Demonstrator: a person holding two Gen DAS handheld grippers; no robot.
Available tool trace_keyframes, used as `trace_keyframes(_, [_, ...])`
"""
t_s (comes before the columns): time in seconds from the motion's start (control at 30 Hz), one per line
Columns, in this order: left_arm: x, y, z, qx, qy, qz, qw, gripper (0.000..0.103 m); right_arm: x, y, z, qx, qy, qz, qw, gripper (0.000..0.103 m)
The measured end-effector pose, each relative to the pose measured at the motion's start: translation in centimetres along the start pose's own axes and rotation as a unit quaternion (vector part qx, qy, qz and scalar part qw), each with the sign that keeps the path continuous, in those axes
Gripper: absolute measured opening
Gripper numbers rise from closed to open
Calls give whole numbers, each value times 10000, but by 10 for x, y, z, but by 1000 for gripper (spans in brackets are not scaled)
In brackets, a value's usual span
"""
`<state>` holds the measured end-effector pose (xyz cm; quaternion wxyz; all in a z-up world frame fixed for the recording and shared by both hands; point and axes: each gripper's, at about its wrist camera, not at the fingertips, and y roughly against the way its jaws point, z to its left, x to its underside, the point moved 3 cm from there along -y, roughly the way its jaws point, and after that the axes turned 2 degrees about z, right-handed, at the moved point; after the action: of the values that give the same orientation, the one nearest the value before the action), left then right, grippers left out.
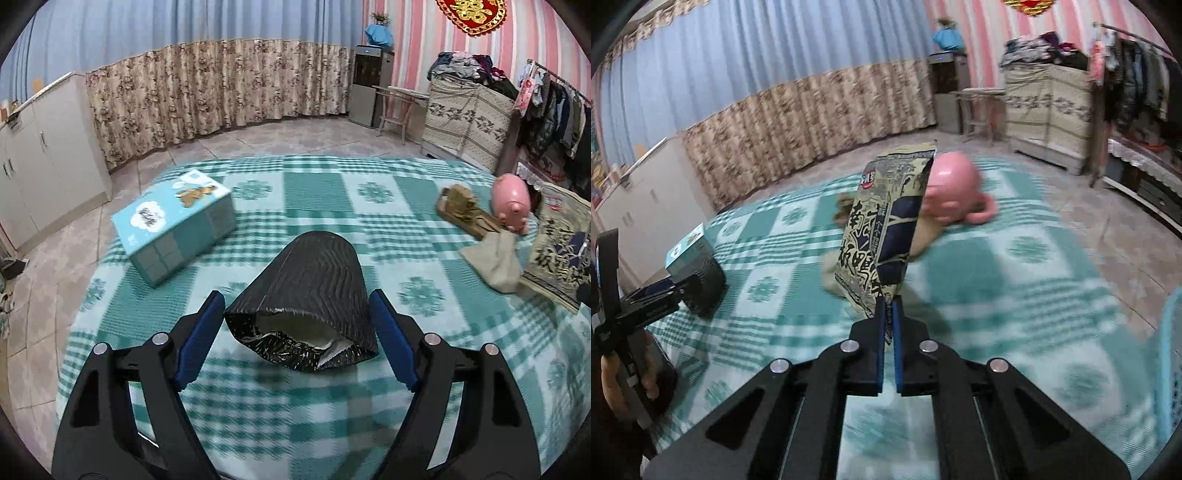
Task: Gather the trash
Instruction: 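Grasp the printed snack package with the right tool while the left tool holds the black bag, then carry the black bag and snack package over the blue basket with both tools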
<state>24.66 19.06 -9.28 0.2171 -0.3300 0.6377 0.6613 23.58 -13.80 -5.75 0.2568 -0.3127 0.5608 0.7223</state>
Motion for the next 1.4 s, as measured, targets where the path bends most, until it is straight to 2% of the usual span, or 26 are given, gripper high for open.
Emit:
trace_keyframes(0.2, [4,24,-50,277,-143,-208,9993,77,15,57,-70,587,-331,-344,9971,4])
trace_keyframes(0.33, [-2,48,-104,664,-340,-474,9961,77,25,99,-114,970,-647,-593,9914,4])
trace_keyframes(0.5, [-5,77,-179,1195,-742,-752,9872,77,40,150,-174,1492,-1150,-854,9784,4])
trace_keyframes(0.63, [0,89,-239,1628,-1081,-801,9774,77,55,177,-217,1856,-1556,-989,9652,4])
trace_keyframes(0.9, [9,103,-344,2327,-1489,-728,9583,77,70,203,-256,2541,-1799,-1020,9448,4])
trace_keyframes(1.07, [21,112,-397,2583,-1867,-819,9443,77,78,209,-284,2595,-2065,-962,9385,4])
trace_keyframes(1.27, [39,105,-458,3003,-2187,-538,9269,77,96,214,-315,2601,-2373,-825,9323,4])
trace_keyframes(1.4, [57,99,-501,3144,-2536,-476,9136,77,104,208,-328,2589,-2519,-682,9300,4])
